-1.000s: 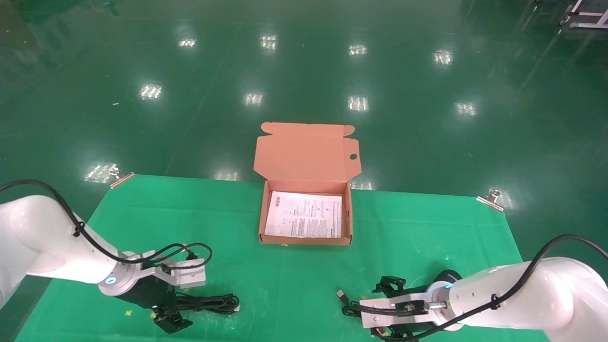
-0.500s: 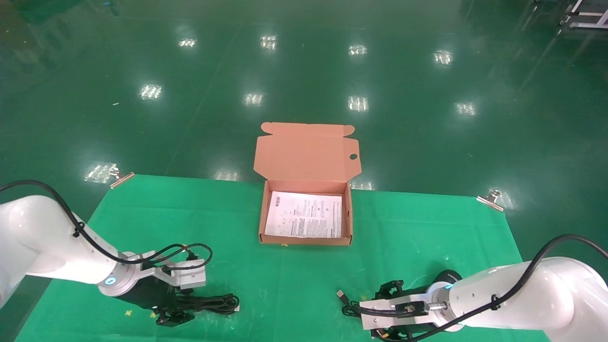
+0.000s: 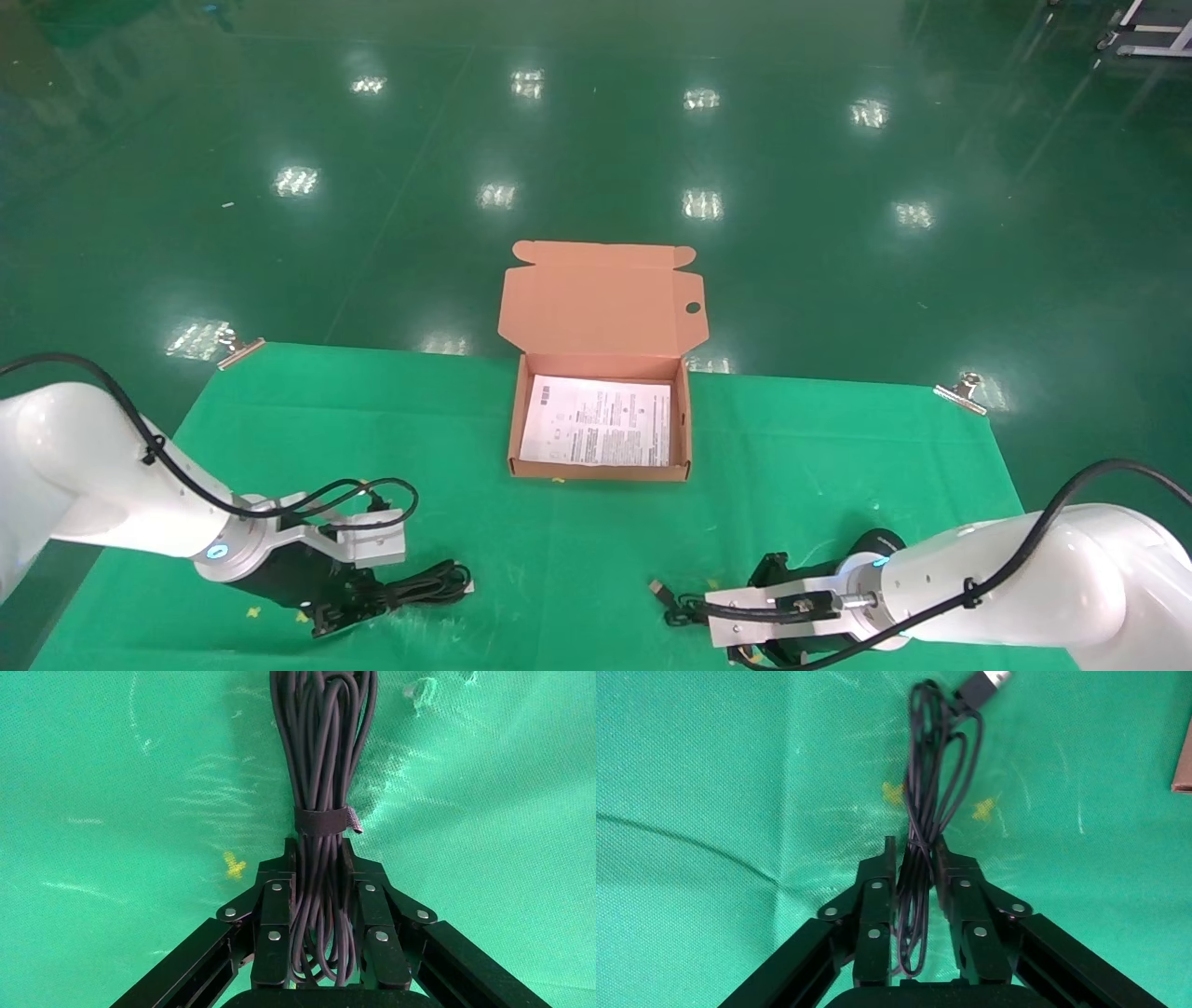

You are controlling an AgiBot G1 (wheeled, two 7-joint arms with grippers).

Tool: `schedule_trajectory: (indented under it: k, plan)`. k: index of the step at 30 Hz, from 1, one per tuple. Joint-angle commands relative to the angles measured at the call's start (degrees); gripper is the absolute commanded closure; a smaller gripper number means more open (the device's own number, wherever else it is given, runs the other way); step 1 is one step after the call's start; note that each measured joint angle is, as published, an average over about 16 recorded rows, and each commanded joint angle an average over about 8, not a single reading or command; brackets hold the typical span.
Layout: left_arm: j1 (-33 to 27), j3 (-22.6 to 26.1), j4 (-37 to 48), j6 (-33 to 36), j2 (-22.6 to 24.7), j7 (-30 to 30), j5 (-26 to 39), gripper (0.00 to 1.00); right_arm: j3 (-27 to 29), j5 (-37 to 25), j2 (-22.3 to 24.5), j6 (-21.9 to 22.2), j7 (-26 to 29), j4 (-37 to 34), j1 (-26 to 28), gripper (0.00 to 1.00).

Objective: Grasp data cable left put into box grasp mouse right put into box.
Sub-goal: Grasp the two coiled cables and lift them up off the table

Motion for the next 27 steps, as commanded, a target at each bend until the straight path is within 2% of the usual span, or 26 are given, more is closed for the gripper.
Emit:
schedule_trajectory:
  k: [1,7,14,20,27]
  plan:
    - [0.02,-0.01,0.12,-0.12,0.07,-0.12,0.0,1.0,-0.09,-0.08,-0.15,0.12,-0.13,-0.13,-0.04,1.0]
    - [-0.49,0.42,-3.04,2.43,-1.53,2.5,0.26,1.0,1.7,1.36,3.1,-2.2,2.61,2.43,1.32,1.0]
    - [-0.35,1.5,-10.45,7.21,-5.75,4.04,1.38,1.0,4.75,1.72,7.63,-4.14,8.28,7.21,4.39,1.0]
    - [-2.12,1.41,-18.66,8.77,-9.78,0.03,2.71,1.0,7.43,1.13,8.31,-2.82,12.31,8.7,8.79,1.0]
    - [-4.61,0.44,-31.35,9.02,-14.04,-7.01,4.55,1.0,10.01,1.87,6.39,-0.16,14.11,8.97,14.47,1.0]
